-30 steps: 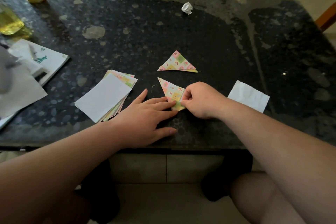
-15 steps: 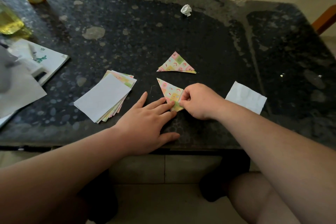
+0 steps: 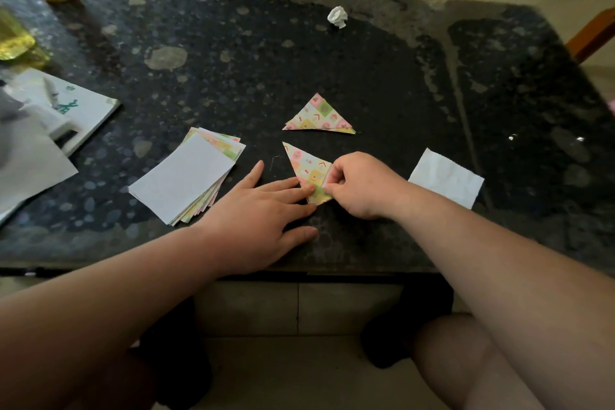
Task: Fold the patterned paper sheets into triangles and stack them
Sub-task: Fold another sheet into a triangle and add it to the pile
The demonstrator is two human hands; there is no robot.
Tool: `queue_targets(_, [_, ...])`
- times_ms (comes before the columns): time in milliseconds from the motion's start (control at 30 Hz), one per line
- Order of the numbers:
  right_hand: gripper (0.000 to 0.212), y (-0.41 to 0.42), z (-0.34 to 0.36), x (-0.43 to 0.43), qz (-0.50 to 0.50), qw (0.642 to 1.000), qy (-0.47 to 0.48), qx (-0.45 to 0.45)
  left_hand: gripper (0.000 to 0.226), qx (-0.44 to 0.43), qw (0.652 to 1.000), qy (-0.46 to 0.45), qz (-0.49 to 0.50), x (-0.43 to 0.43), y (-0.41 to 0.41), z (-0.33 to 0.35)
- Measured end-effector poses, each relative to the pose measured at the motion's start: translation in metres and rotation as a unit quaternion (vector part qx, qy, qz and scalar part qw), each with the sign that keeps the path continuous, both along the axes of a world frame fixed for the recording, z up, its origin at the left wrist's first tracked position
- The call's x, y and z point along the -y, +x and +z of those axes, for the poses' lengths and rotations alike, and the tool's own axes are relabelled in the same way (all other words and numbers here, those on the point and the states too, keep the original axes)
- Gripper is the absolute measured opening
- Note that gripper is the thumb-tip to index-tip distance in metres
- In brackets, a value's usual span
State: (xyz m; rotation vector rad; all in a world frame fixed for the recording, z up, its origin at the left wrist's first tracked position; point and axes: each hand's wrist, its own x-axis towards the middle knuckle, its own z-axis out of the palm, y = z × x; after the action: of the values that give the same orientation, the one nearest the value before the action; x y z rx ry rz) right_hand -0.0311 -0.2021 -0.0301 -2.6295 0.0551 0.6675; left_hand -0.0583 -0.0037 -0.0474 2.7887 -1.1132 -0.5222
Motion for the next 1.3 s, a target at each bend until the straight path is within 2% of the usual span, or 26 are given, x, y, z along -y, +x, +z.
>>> queue_targets(200, [0.011,0.0,0.0,0.002,0.001,1.0,0.006,0.0,0.078,0.028,0.998,-0.048,-0.01,-0.001,0.004,-0.002])
queue_targets(300, [0.008,0.001,0.0,0.002,0.002,1.0,0.009,-0.001,0.071,0.009,0.995,-0.1,-0.005,-0.004,0.005,-0.004])
queue_targets(400, [0.007,0.002,0.001,0.002,0.002,1.0,0.012,-0.007,0.039,-0.008,0.986,-0.162,0.043,-0.003,0.006,-0.009])
queue_targets(500, [0.008,0.002,0.001,0.002,0.002,1.0,0.005,-0.006,0.006,-0.005,0.954,-0.24,0.178,0.006,0.007,-0.011])
queue_targets(600, [0.01,0.002,0.001,0.001,-0.002,1.0,0.007,-0.011,0.009,-0.009,0.946,-0.215,0.241,0.017,0.015,-0.009])
queue_targets(767, [0.007,0.002,0.003,0.001,-0.006,1.0,0.012,-0.017,0.025,-0.011,0.976,-0.103,0.193,0.031,0.029,-0.006])
queue_targets(1067, [0.005,0.003,0.002,0.004,0.014,1.0,0.006,-0.016,0.031,0.02,0.958,-0.157,0.239,0.022,0.021,-0.018])
queue_targets(1267, [0.01,0.008,-0.001,0.006,0.009,1.0,0.01,-0.007,0.046,-0.021,0.962,-0.073,0.263,0.031,0.027,-0.013])
queue_targets(1300, [0.015,0.008,0.0,0.007,0.006,1.0,0.016,-0.009,0.047,-0.03,0.962,-0.062,0.264,0.033,0.028,-0.012])
